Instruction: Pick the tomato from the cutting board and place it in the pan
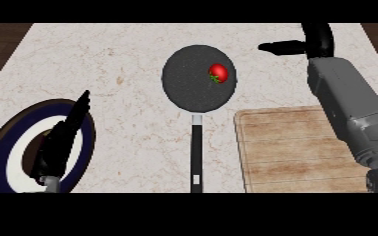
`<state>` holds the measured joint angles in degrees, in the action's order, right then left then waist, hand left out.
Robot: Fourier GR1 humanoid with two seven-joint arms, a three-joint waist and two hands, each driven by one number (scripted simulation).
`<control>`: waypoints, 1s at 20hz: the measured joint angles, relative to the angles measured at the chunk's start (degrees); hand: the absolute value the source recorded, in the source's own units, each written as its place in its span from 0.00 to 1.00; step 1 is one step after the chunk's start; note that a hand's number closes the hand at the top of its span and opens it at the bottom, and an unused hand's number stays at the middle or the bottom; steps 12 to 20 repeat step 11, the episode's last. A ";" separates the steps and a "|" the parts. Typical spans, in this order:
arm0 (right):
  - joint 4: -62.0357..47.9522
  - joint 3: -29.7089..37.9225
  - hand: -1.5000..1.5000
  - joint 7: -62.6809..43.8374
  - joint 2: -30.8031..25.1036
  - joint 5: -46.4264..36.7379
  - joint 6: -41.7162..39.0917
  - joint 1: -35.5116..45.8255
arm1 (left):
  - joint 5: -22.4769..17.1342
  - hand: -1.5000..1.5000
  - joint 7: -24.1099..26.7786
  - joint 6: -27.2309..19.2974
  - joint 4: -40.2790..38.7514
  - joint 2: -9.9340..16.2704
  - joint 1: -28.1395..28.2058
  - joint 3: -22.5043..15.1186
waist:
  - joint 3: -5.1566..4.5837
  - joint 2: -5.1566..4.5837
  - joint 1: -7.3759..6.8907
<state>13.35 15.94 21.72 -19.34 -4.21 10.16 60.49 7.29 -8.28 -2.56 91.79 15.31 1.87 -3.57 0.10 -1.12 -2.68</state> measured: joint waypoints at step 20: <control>-3.11 1.26 0.00 6.58 -11.71 -0.13 -12.01 -4.87 | 0.90 0.50 -0.41 0.03 -0.17 -1.05 -0.22 0.05 | 0.05 -0.01 0.09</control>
